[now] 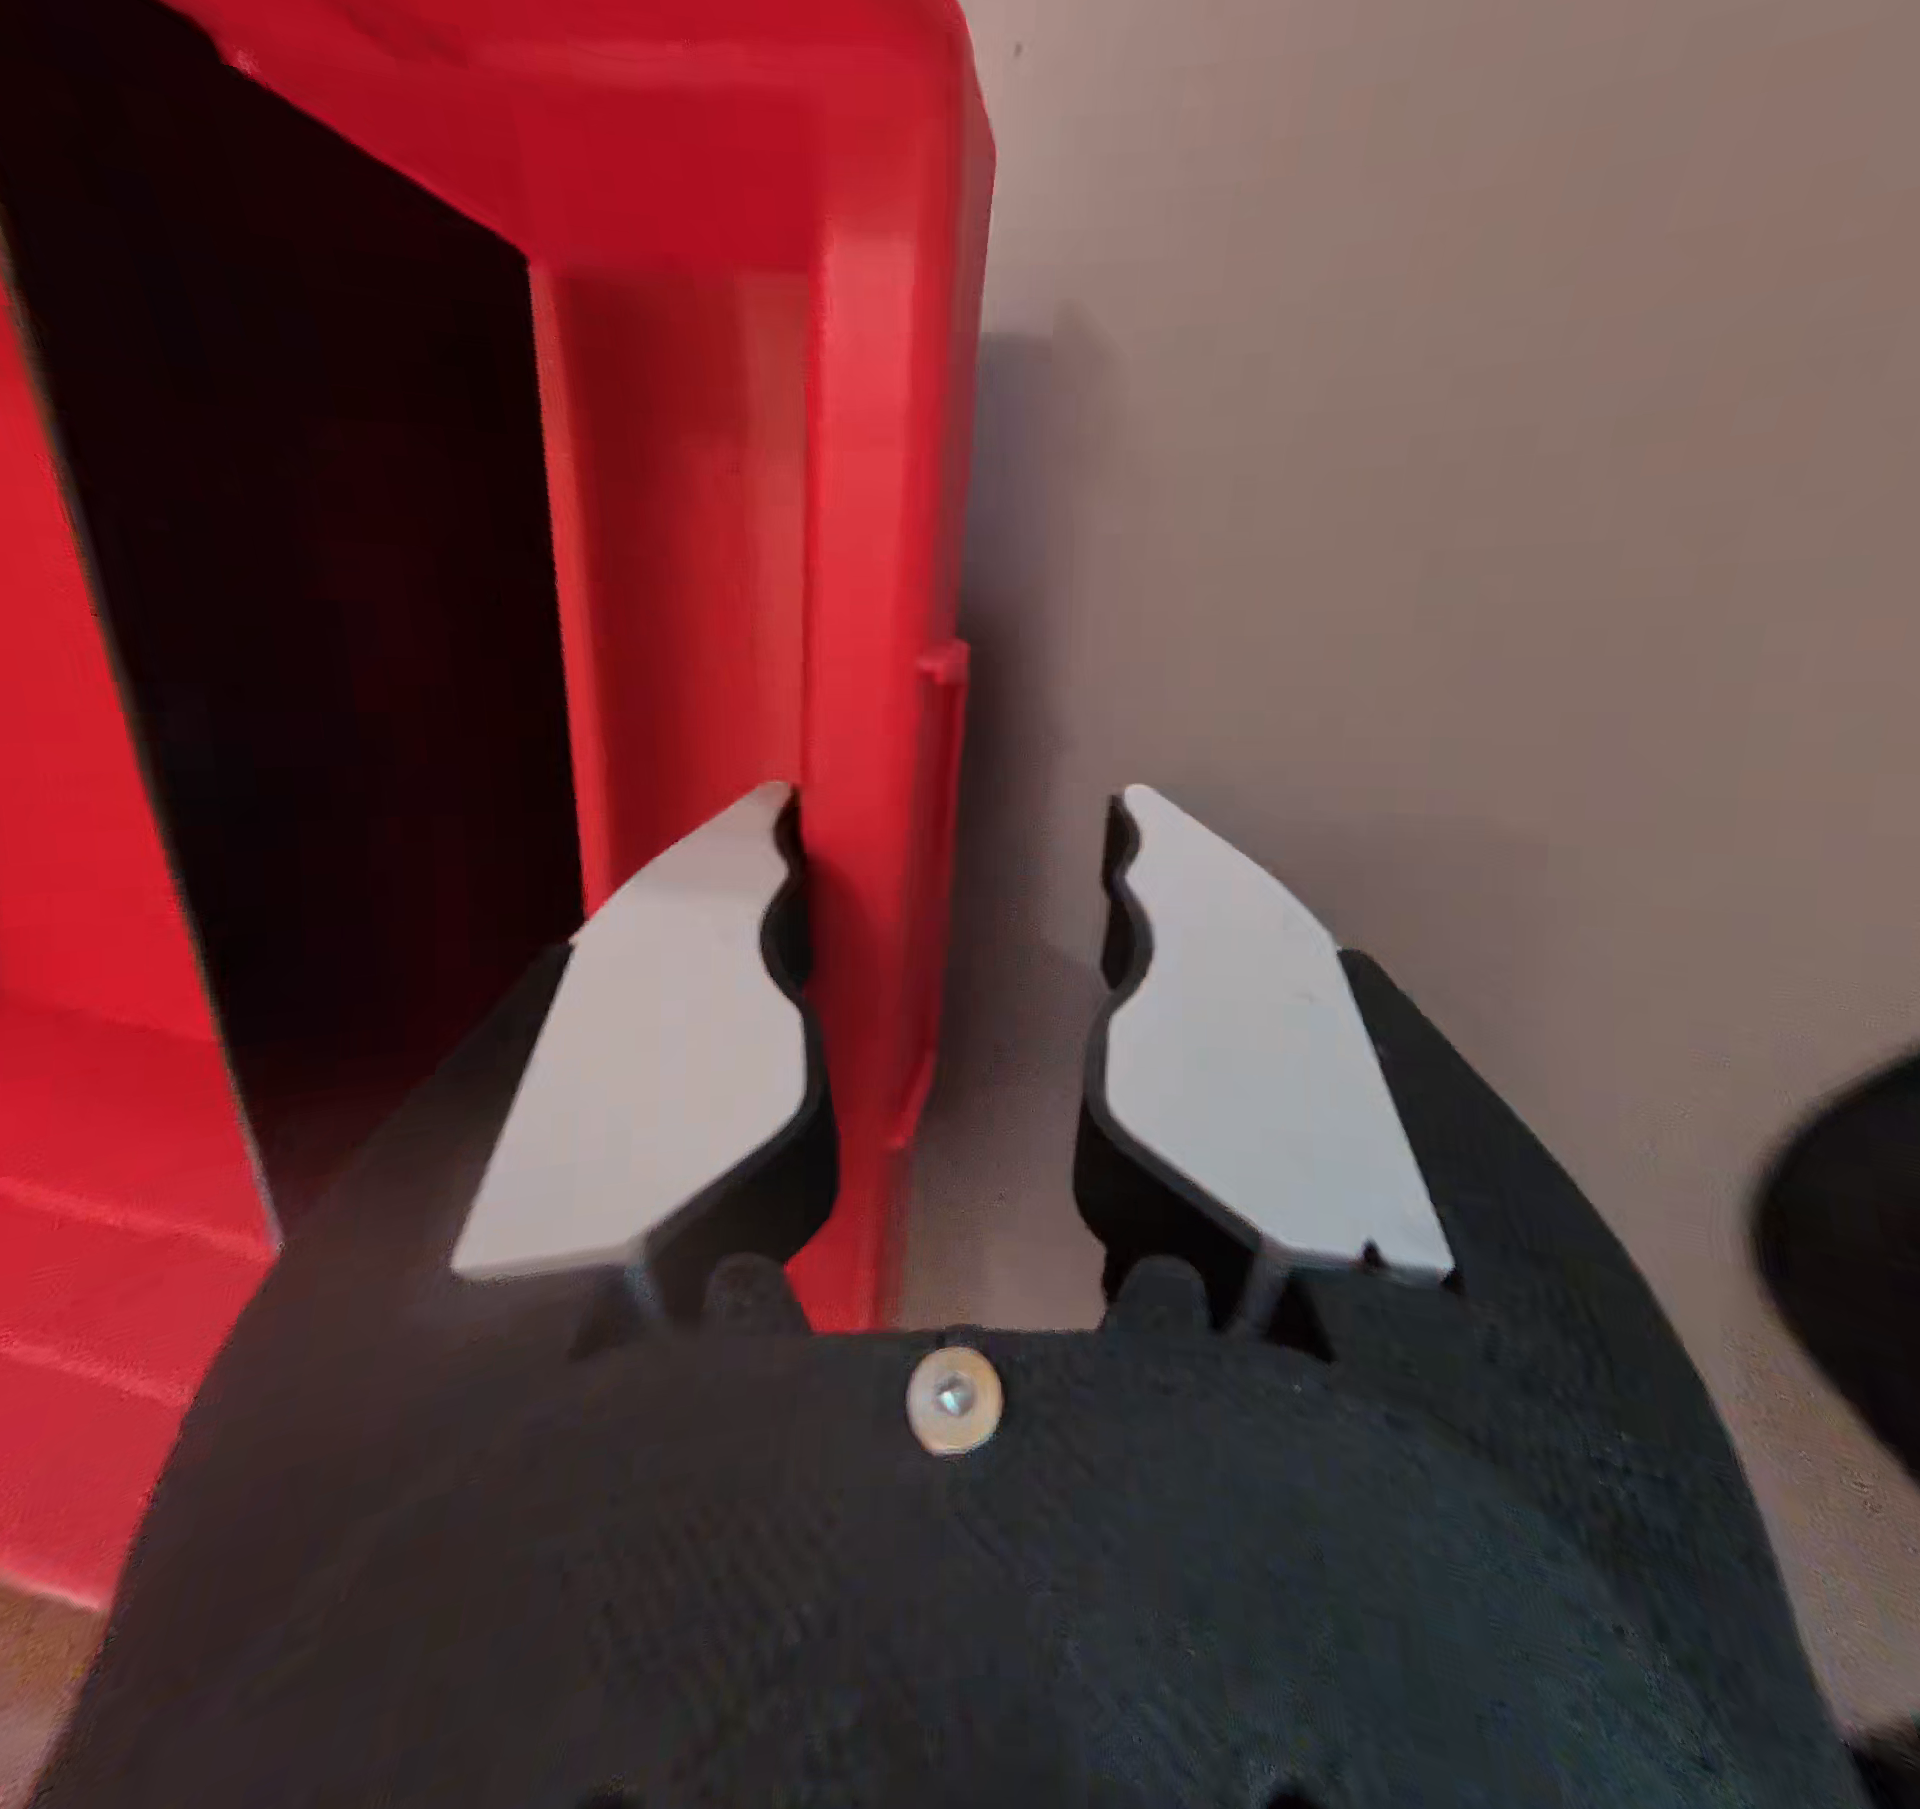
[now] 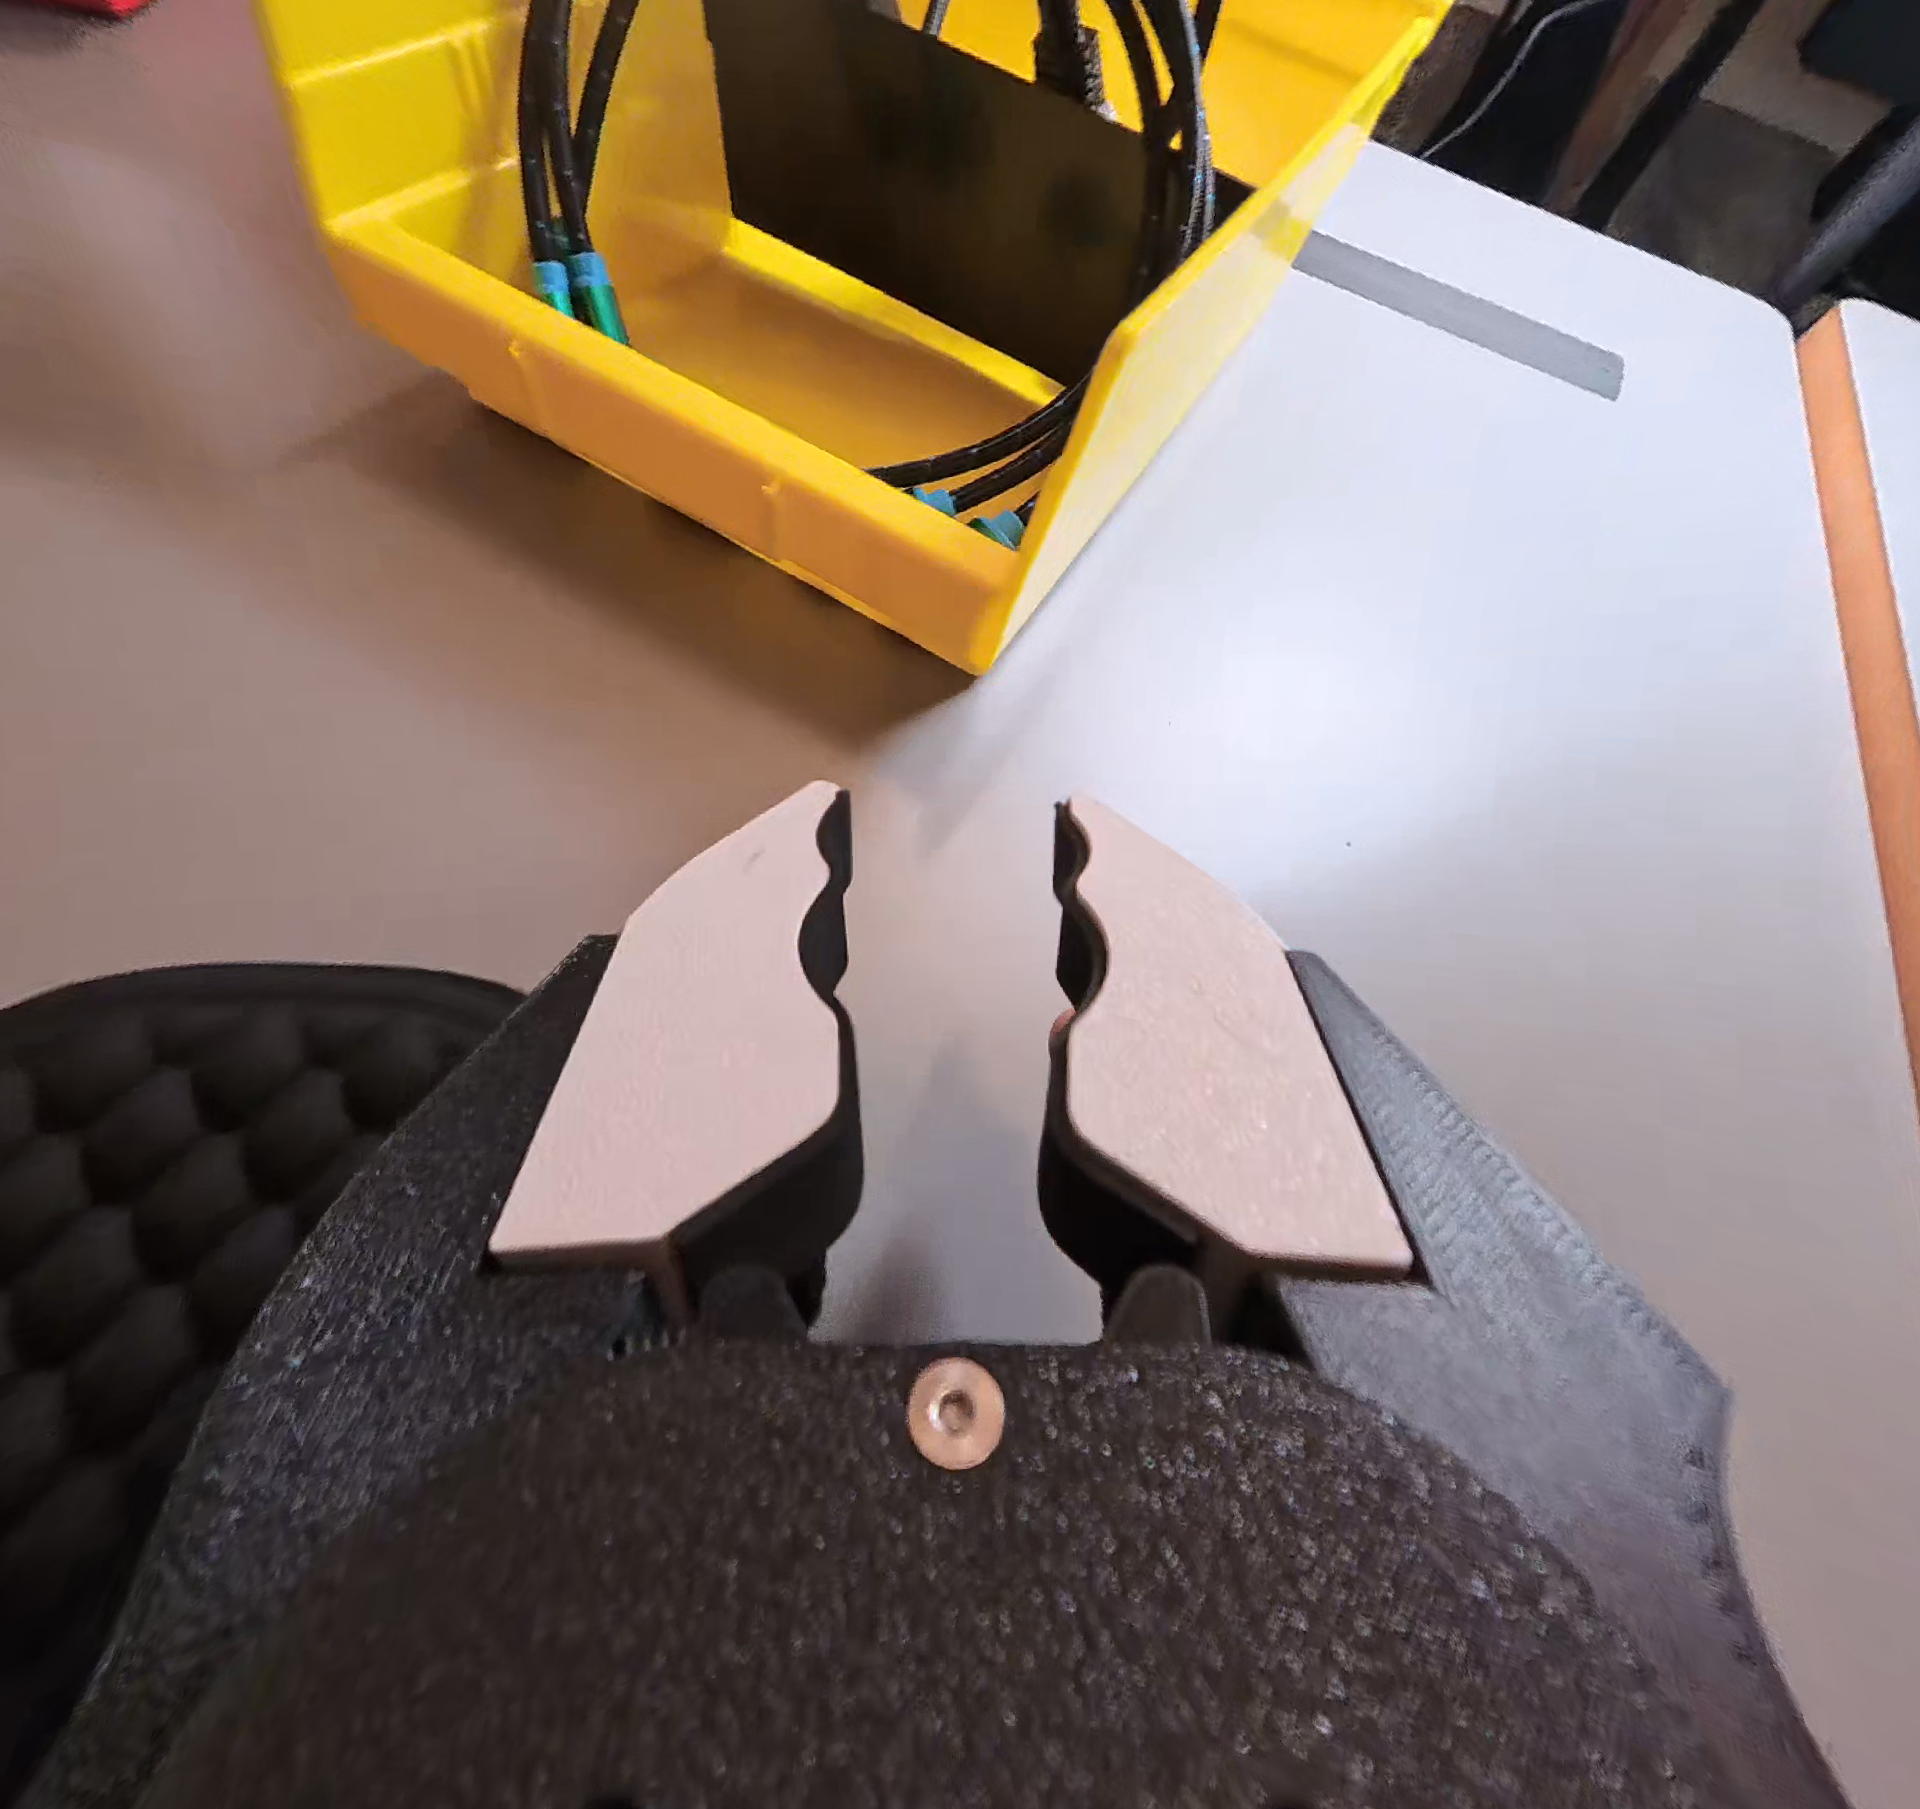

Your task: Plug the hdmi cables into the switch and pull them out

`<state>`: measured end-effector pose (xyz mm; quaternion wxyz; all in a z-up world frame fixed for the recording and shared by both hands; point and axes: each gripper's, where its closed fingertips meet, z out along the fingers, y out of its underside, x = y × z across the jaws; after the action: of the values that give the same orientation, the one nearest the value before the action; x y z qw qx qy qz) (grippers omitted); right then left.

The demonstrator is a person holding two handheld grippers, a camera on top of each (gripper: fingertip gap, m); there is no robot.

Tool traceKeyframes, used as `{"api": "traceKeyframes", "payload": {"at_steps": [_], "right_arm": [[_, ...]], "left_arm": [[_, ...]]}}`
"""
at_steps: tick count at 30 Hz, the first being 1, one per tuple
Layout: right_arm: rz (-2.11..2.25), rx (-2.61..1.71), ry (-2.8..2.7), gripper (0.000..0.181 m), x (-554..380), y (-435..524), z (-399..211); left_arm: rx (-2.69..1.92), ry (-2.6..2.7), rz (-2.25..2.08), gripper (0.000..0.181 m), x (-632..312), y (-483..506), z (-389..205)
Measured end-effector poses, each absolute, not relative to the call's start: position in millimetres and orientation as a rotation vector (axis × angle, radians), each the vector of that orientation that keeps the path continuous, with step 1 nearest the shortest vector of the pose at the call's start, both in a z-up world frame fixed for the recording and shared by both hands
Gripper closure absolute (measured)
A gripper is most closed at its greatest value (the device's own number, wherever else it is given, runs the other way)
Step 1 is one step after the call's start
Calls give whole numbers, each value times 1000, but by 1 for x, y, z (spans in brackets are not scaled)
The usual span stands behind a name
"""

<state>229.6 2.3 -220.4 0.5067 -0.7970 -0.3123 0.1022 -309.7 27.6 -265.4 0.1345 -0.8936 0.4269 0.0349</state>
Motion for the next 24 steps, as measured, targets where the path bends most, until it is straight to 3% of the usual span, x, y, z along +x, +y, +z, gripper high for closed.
{"api": "traceKeyframes", "payload": {"at_steps": [1,2,16,24], "right_arm": [[246,-1923,-741,144,229,6,-219],[246,-1925,-736,143,228,9,-217],[207,-1892,-642,125,210,56,-190],[241,-1913,-619,126,215,61,-203]], "left_arm": [[-2557,1287,225,140,-314,35,-269],[-2507,1349,334,154,-315,43,-268],[-2059,1791,370,143,-142,86,-262],[-1849,1778,301,151,-107,64,-240]]}}
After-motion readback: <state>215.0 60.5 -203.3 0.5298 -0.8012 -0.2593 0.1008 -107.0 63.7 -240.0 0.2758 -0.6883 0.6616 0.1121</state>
